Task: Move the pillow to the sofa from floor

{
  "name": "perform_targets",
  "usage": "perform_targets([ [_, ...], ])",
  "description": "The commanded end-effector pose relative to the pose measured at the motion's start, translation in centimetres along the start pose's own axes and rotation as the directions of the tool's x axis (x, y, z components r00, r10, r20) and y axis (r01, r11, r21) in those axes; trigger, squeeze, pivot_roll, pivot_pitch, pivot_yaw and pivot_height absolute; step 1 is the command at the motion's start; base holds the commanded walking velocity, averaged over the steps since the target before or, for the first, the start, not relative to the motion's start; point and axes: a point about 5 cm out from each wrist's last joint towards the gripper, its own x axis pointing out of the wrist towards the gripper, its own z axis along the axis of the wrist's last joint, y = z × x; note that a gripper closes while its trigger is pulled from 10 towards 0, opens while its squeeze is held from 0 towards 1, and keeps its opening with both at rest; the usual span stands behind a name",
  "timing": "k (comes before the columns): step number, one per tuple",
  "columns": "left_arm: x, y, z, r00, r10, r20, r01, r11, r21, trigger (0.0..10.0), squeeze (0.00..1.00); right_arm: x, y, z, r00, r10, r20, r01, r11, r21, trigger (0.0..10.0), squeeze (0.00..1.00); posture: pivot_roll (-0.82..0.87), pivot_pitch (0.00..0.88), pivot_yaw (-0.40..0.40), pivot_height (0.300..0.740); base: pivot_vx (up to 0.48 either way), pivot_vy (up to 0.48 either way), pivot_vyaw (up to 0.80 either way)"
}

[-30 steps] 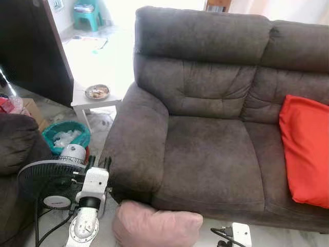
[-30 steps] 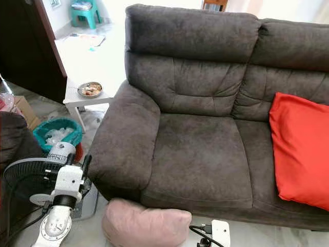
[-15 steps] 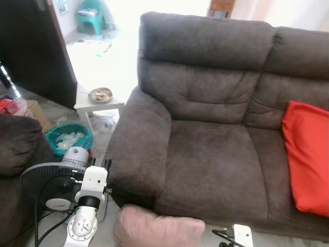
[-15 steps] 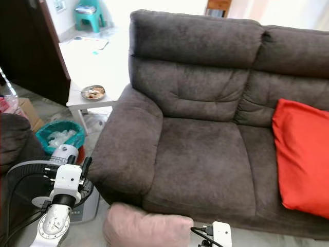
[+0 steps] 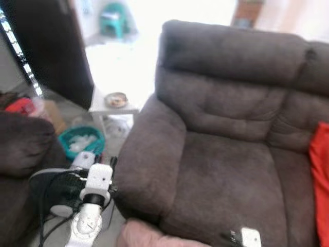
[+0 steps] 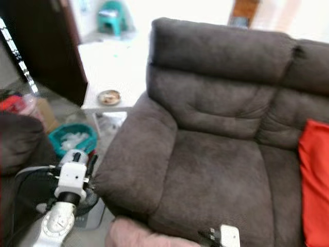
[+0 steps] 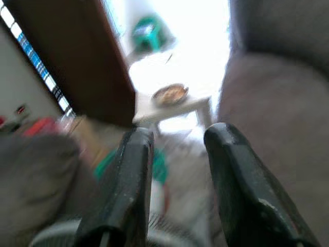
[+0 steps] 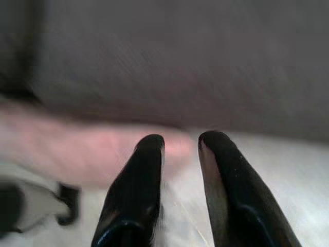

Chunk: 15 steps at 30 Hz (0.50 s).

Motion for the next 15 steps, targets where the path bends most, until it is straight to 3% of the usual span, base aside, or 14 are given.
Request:
perform_targets([
  [1,0.37,-1.35,0.95,0.999,-0.033,0.034,0.034,0.999,-0.027,10.0,0.00,-0.66,-1.94,-1.30,0.998,-0.056,-0.036,0.056,0.998,0.009,10.0,0.00,0.16,0.041,-0.094,0.740,0.296,0.000,0.00],
  [4,0.37,-1.36,0.97,0.999,-0.033,0.034,0.034,0.999,-0.027,10.0,0.00,-0.67,-1.95,-1.31,0.998,-0.056,-0.036,0.056,0.998,0.009,10.0,0.00,0.16,0.041,-0.094,0.740,0.296,0.000,0.00],
  [15,0.44,-1.93,1.54,0.997,-0.058,0.059,0.059,0.998,-0.017,10.0,0.00,-0.66,-1.74,-1.20,0.999,-0.049,-0.007,0.050,0.998,0.033,10.0,0.00,0.16,0.043,-0.089,0.740,0.000,0.000,0.00],
])
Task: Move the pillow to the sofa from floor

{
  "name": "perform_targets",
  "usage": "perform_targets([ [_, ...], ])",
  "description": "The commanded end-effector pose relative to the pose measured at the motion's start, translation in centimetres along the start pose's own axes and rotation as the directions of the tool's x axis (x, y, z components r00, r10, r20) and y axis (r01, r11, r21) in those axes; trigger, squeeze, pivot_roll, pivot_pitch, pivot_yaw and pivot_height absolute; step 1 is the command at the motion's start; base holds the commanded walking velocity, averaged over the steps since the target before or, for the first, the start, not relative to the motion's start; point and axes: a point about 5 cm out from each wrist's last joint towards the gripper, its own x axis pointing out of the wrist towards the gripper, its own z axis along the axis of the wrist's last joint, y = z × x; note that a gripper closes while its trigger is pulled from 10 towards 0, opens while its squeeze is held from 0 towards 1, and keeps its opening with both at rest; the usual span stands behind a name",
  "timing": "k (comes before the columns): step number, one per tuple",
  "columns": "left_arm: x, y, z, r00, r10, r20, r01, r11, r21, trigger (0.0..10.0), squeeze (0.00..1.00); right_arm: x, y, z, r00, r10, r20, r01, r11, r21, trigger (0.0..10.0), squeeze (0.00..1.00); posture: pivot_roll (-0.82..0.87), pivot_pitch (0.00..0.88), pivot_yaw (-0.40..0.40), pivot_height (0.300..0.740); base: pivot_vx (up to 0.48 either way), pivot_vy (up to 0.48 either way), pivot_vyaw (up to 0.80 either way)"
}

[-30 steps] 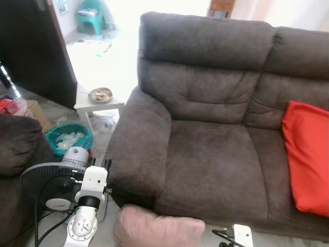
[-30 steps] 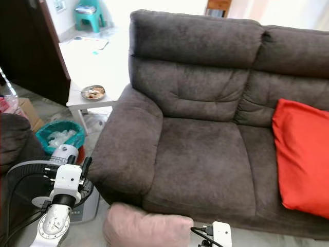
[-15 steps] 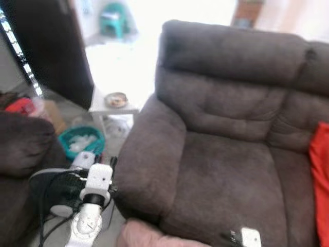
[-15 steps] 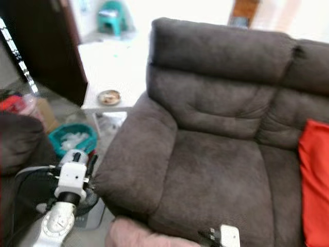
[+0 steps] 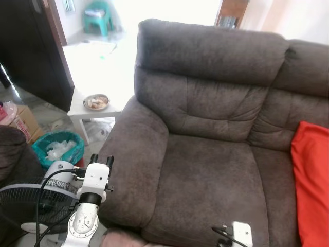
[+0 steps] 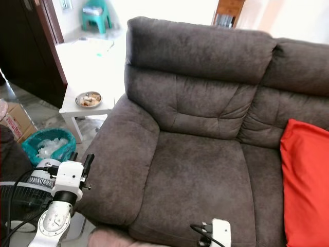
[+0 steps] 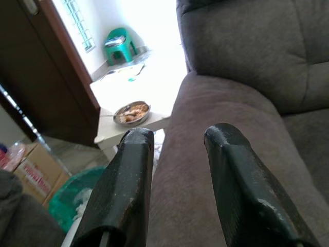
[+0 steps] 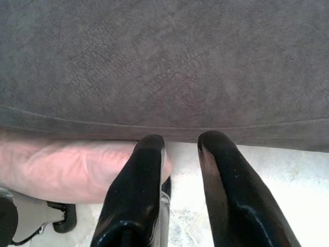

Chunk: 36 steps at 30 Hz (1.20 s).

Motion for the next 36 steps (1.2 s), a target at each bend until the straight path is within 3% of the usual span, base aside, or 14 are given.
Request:
perform_targets([
  [1,-0.14,-0.17,-0.07,1.000,-0.007,-0.007,0.007,1.000,0.008,10.0,0.00,-0.19,-0.64,-0.24,1.000,-0.018,0.002,0.018,1.000,0.013,10.0,0.00,0.16,0.043,-0.089,0.740,0.000,0.000,0.00],
  [16,-0.13,-0.11,-0.11,1.000,0.001,-0.009,-0.001,1.000,0.011,10.0,0.00,-0.19,-0.62,-0.22,1.000,-0.015,0.003,0.015,1.000,0.006,10.0,0.00,0.16,0.045,-0.090,0.740,0.000,0.000,0.00],
  [36,-0.02,-0.18,-0.21,1.000,0.002,-0.015,-0.002,1.000,0.014,10.0,0.00,-0.20,-0.67,-0.23,1.000,-0.017,0.004,0.017,1.000,0.006,10.0,0.00,0.16,0.047,-0.091,0.615,0.000,0.000,0.00],
])
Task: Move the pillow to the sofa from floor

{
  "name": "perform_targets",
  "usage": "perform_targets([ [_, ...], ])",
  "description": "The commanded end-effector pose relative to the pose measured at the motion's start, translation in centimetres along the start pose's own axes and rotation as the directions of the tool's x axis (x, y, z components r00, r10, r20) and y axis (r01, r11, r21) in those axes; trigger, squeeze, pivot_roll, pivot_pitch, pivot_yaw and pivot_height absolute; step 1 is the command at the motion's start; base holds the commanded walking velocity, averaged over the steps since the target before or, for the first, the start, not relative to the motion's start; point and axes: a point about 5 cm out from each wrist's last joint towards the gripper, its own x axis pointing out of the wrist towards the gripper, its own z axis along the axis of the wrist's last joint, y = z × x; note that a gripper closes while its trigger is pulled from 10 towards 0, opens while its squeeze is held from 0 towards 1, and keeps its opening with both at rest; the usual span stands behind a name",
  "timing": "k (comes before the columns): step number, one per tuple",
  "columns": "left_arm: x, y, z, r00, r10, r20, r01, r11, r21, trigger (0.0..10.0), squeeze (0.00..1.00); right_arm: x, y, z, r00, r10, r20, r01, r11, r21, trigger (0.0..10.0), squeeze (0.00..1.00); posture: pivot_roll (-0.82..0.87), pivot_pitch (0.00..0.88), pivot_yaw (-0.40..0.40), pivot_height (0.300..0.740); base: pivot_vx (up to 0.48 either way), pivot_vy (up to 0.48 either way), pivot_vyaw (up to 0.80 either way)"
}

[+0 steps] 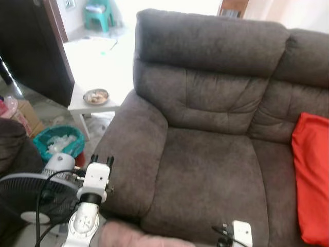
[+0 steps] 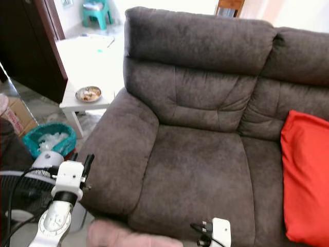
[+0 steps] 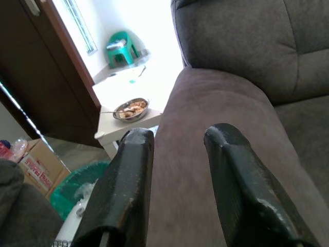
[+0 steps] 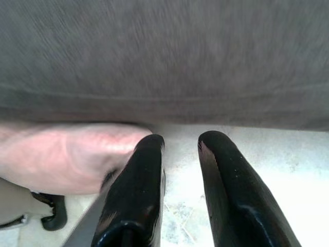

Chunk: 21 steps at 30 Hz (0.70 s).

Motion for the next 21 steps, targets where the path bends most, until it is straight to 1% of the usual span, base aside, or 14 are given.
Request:
perform_targets([
  [1,-0.16,-0.18,-0.30,1.000,-0.004,-0.019,0.004,1.000,0.011,10.0,0.00,-0.14,-0.34,-0.27,1.000,-0.009,0.000,0.009,1.000,0.010,10.0,0.00,0.16,0.047,-0.091,0.615,0.000,0.000,0.00],
  [21,-0.20,-0.14,-0.56,0.999,0.002,-0.033,-0.002,1.000,0.018,10.0,0.00,-0.18,-0.34,-0.40,1.000,-0.013,0.002,0.013,1.000,0.018,10.0,0.00,0.16,0.052,-0.090,0.615,0.000,0.000,0.00],
])
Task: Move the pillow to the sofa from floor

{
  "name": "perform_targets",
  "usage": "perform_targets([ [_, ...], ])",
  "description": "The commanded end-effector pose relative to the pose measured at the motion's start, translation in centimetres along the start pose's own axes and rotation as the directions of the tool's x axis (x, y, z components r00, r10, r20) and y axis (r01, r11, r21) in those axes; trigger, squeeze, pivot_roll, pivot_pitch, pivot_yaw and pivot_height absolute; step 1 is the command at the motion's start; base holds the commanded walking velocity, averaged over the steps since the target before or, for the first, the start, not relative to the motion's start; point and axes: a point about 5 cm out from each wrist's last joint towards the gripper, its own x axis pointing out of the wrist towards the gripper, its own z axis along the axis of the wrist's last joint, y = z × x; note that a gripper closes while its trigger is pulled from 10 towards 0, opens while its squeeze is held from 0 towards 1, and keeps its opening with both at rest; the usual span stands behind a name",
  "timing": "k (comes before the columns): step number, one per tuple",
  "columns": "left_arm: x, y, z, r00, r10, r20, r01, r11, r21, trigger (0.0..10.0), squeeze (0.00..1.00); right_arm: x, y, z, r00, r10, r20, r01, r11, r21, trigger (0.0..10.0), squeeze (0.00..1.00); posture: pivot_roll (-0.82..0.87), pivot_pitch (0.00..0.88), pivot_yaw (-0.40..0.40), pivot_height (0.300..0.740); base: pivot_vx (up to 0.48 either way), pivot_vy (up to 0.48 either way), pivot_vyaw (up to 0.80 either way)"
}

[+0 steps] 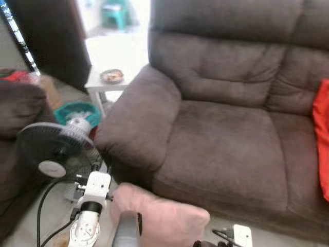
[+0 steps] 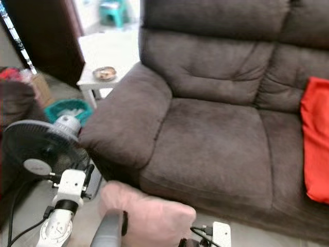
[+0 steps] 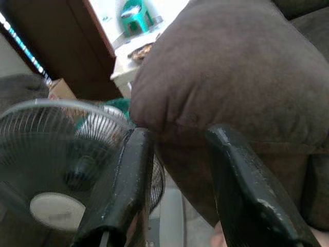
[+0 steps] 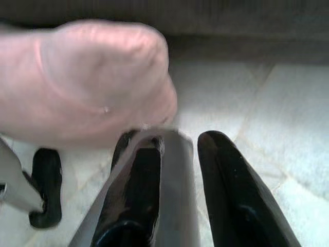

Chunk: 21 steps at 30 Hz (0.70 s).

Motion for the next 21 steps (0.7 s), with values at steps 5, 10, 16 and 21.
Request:
perform_targets([
  [5,0.67,0.00,0.84,0.999,0.005,0.036,-0.005,1.000,-0.005,10.0,0.00,-0.15,-0.39,-0.36,1.000,-0.010,-0.012,0.010,1.000,0.007,10.0,0.00,0.16,0.054,-0.091,0.615,0.000,0.000,0.00],
  [10,0.67,0.01,0.73,1.000,0.007,0.031,-0.007,1.000,-0.005,10.0,0.00,-0.14,-0.41,-0.38,1.000,-0.011,-0.017,0.011,1.000,0.001,10.0,0.00,0.16,0.054,-0.092,0.615,0.000,0.000,0.00],
  [16,0.62,0.04,0.58,1.000,0.011,0.022,-0.011,1.000,-0.011,10.0,0.00,-0.14,-0.43,-0.37,1.000,-0.010,-0.019,0.010,1.000,-0.001,10.0,0.00,0.16,0.054,-0.093,0.580,0.000,0.000,0.00],
  [21,0.60,-0.05,0.37,1.000,0.008,0.008,-0.007,1.000,-0.022,10.0,0.00,-0.14,-0.43,-0.36,1.000,-0.009,-0.019,0.009,1.000,-0.006,10.0,0.00,0.16,0.054,-0.094,0.550,0.000,0.000,0.00],
])
